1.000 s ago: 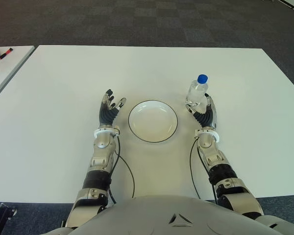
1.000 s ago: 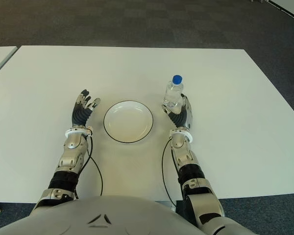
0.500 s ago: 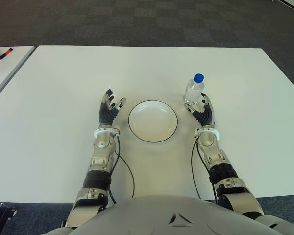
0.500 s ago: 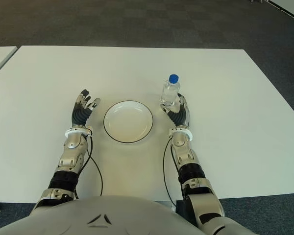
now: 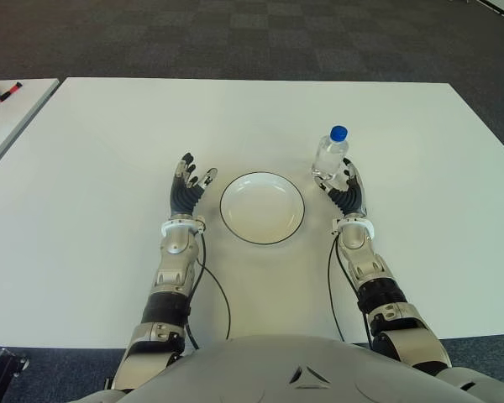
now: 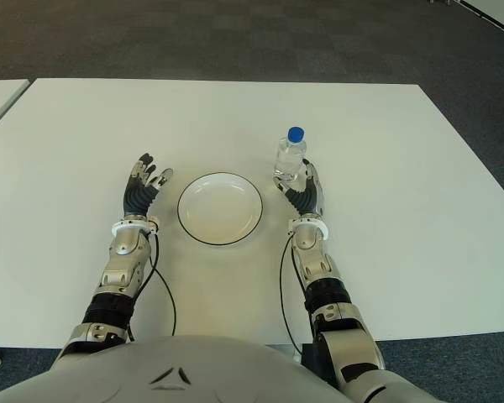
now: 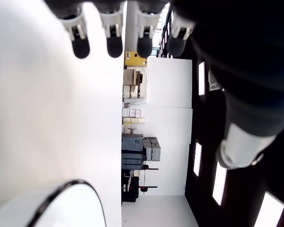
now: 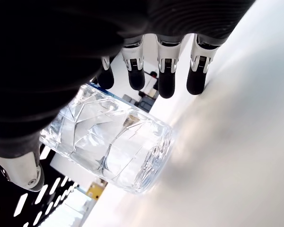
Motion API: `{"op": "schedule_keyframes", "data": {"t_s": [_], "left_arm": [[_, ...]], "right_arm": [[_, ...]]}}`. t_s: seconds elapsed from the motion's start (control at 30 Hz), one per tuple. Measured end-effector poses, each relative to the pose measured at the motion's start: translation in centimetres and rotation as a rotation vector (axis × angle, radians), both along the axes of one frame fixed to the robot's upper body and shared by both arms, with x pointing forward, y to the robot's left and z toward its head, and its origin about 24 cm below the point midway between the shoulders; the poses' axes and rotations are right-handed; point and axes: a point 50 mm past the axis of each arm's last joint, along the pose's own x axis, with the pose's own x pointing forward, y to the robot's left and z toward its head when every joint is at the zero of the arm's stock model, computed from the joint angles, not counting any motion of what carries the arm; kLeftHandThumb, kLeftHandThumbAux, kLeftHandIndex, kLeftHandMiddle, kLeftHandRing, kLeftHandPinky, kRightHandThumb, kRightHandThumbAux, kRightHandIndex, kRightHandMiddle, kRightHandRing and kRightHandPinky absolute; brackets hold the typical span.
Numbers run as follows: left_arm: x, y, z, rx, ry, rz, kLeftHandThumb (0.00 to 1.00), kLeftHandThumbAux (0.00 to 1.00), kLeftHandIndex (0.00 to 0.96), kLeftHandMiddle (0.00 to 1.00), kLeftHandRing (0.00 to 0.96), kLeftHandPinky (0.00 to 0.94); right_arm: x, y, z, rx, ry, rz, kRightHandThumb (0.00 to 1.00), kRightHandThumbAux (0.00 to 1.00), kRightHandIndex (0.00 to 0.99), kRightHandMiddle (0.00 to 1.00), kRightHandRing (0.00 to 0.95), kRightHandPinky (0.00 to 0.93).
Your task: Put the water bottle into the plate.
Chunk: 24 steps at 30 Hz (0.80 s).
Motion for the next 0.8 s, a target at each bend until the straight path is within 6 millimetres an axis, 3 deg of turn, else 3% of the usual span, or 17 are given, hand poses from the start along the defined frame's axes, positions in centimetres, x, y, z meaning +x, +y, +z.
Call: {"op": "schedule_keyframes", "data": {"t_s": [0.33,0.8], "left_arm": [[-0.02,0.09,-0.06,-0.005,0.002,0.006,0.181,0.668,0.069,0.058,0.031,0.067],[-0.18,0.22,-0.54,-0.017,0.022,0.016,0.206,0.695,0.079,0.075,0.051,0.082]], "right_arm": [[0.17,0.29,-0.01,-0.012,-0.001,0.0,0.394,0.531,0.0,0.041,0.182,0.394],[0.31,0.73,-0.03,-0.008,-0.001,-0.002,0.374,0.52,0.0,0.012,0.216,0.439]]}}
